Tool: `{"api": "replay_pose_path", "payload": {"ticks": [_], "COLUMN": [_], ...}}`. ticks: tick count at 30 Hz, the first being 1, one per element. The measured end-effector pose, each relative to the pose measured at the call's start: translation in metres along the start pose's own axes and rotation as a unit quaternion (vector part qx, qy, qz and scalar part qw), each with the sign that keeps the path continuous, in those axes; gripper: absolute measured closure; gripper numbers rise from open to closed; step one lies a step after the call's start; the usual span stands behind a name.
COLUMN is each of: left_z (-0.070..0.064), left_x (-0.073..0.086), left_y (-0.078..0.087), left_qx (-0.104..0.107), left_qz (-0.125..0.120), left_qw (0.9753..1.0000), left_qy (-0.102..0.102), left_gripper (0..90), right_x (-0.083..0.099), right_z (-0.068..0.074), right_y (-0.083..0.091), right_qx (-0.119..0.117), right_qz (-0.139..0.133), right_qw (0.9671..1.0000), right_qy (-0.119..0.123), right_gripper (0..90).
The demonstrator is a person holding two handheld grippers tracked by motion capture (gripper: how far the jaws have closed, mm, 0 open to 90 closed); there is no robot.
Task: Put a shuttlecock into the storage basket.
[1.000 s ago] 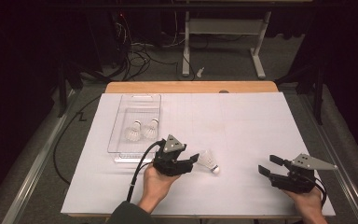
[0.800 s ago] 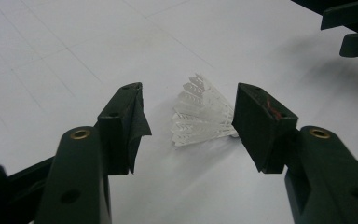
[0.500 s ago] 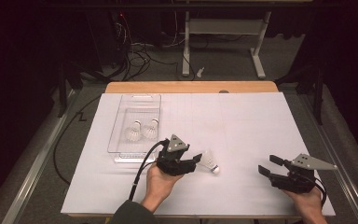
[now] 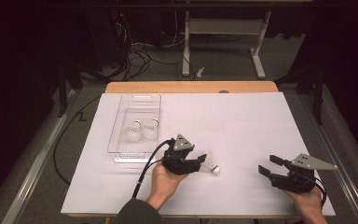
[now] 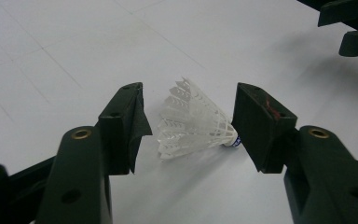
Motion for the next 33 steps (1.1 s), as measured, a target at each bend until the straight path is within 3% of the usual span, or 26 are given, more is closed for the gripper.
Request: {"api": "replay_pose_path", "payload": {"ticks": [11,33], "left_z": [-0.004,-0.003], "left_x": [0.001,0.010], "left_y": [-0.014,-0.031], "left_qx": [0.006,0.016], "left_qz": [0.007,0.050], "left_qw": [0.9999,0.9985], "left_qy": [-0.005,0.015], "left_gripper": [45.2,55.6], "right_x": [0.000,0.000], "right_z": [0.000,0.000], "right_y": [0.000,0.000], "right_qx": [0.000,0.000], "right_qz": [0.000,-0.001], "right_qw": [1.0000,1.0000], "right_qy": [0.000,0.001], "right_gripper": [34.4,34.4]}}
Point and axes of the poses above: each handheld gripper's, and its own axes: y roughly backward along the jaws, x roughly out of its underside, z roughly to its left, the point moved 6 cm from there along -y, roughly forward along the jaws, and after that the axes turned 4 degrees about -y, right-handed, at the moved point
